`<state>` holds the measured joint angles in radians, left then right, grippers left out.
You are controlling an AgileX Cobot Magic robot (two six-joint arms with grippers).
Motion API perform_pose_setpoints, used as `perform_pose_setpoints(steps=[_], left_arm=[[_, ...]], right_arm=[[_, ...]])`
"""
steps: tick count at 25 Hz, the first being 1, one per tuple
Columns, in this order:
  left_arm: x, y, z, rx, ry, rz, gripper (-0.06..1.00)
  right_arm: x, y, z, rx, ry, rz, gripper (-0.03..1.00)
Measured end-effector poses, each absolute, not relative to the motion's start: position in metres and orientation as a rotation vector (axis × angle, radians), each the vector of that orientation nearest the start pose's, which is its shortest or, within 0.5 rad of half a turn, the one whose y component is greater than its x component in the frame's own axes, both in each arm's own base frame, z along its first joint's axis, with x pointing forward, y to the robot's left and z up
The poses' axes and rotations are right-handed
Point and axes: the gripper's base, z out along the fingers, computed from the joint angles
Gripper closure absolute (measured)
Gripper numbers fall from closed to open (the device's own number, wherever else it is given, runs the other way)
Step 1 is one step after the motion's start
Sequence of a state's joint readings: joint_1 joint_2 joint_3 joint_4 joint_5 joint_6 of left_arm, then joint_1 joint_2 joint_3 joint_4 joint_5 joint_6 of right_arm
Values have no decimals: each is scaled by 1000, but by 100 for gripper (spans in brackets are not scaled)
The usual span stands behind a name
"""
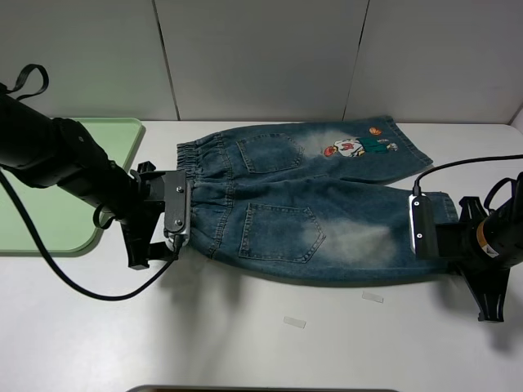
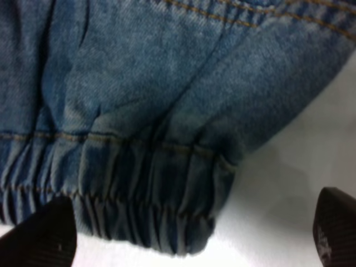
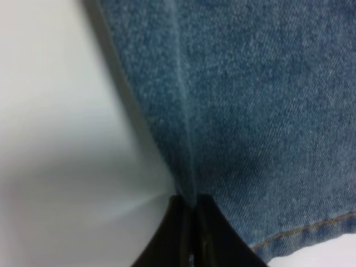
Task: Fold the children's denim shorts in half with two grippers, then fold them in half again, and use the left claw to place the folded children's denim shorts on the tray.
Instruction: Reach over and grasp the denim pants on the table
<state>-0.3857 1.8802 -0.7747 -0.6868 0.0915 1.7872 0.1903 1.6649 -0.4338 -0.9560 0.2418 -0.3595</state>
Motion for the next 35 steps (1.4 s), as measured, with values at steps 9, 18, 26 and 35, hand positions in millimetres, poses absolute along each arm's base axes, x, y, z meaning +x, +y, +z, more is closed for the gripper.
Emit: perform_pose_setpoints(steps=[9,18,26,35], left_arm=[[293,-131,94,1829,1934,159,15],[294,-145,97,1799,1869,253,22],[297,-144,97,1763,1877,280,33],[295,-144,84,1775,1928,241,57]], right_arm=[[213,23,96,-1979,2209,-473,99],[213,23,96,-1967,2222,-468,99],[213,23,96,-1963,2225,-467,99],[213,23,96,-1960,2229,-466,99]])
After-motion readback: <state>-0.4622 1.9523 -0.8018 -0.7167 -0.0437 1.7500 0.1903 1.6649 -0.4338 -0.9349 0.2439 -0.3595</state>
